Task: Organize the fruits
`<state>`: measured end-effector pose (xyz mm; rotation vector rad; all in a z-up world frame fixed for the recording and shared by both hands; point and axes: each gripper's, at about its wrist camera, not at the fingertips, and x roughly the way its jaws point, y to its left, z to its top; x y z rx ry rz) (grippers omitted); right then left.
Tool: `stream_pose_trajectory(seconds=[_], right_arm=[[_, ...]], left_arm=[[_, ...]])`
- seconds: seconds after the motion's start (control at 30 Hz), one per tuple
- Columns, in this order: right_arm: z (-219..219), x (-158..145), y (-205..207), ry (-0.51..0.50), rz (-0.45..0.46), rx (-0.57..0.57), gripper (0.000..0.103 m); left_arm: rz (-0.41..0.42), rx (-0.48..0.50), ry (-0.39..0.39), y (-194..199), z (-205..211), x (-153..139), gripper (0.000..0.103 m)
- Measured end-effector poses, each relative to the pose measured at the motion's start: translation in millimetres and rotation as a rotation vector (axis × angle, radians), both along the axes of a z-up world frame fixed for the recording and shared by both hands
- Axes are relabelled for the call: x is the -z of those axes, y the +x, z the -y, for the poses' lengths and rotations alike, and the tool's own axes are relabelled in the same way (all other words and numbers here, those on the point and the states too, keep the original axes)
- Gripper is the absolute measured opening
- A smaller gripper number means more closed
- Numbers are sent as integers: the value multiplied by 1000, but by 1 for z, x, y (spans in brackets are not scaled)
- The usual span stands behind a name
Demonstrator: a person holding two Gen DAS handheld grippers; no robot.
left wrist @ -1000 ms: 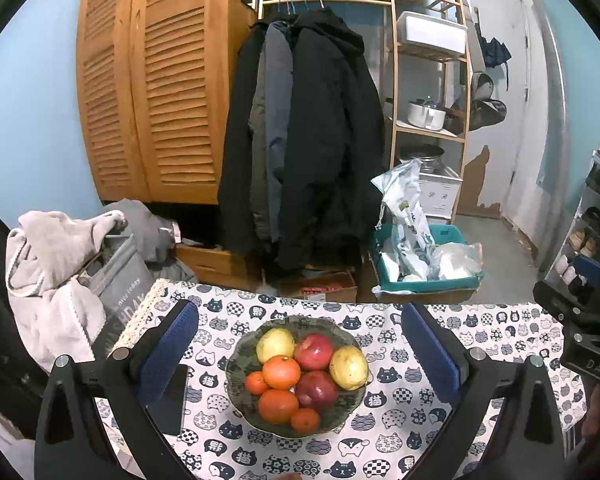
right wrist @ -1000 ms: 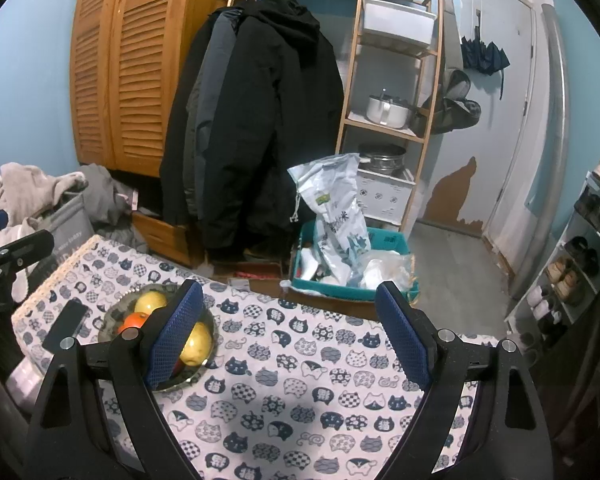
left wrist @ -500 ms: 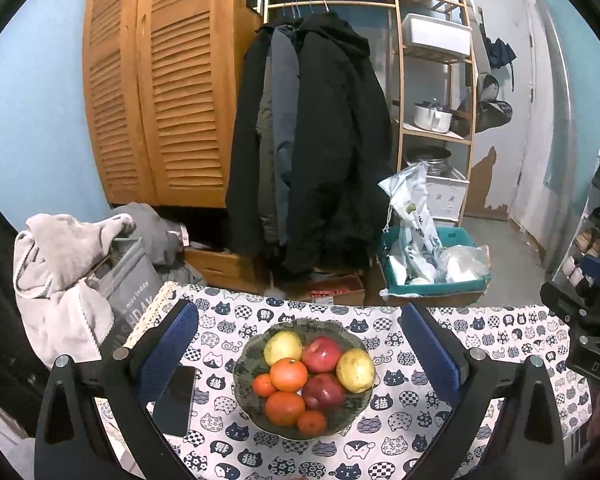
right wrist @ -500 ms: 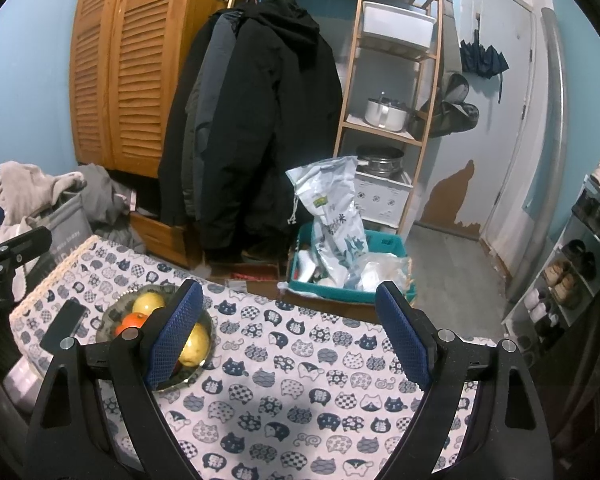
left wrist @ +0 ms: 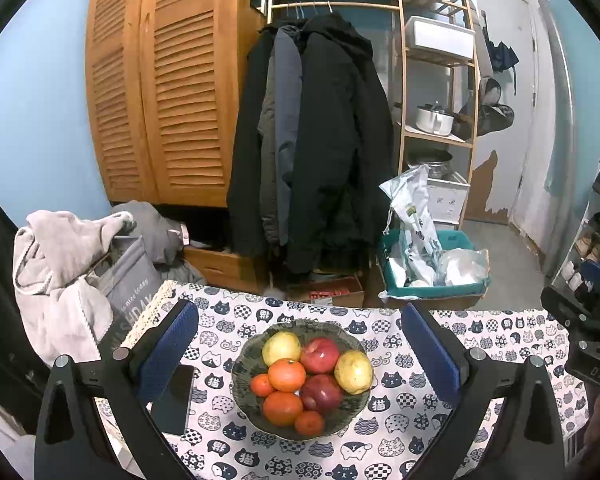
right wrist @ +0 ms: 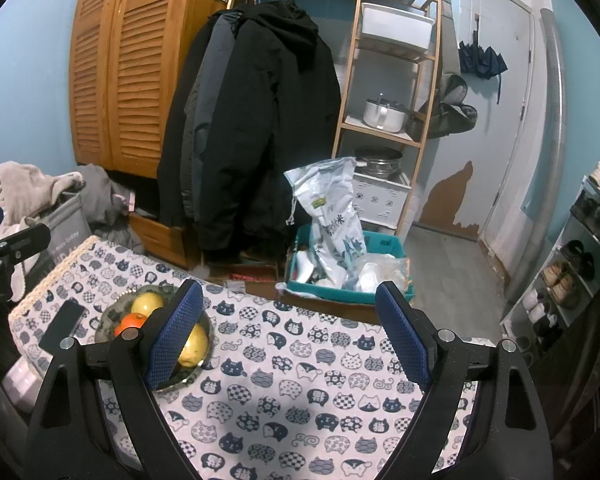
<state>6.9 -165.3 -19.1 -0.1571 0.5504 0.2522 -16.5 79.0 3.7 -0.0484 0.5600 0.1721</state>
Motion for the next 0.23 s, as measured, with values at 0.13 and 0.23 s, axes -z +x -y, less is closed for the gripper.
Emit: stream_pose_trajectory(seconds=[0.13,0.23], right_arm=[[1,0,0,-3,0,-1,87],[-2,0,-1,-3,2,0,87]], left_arm=[[1,0,0,0,0,-1,102],[1,0,-1,0,0,-1,102]])
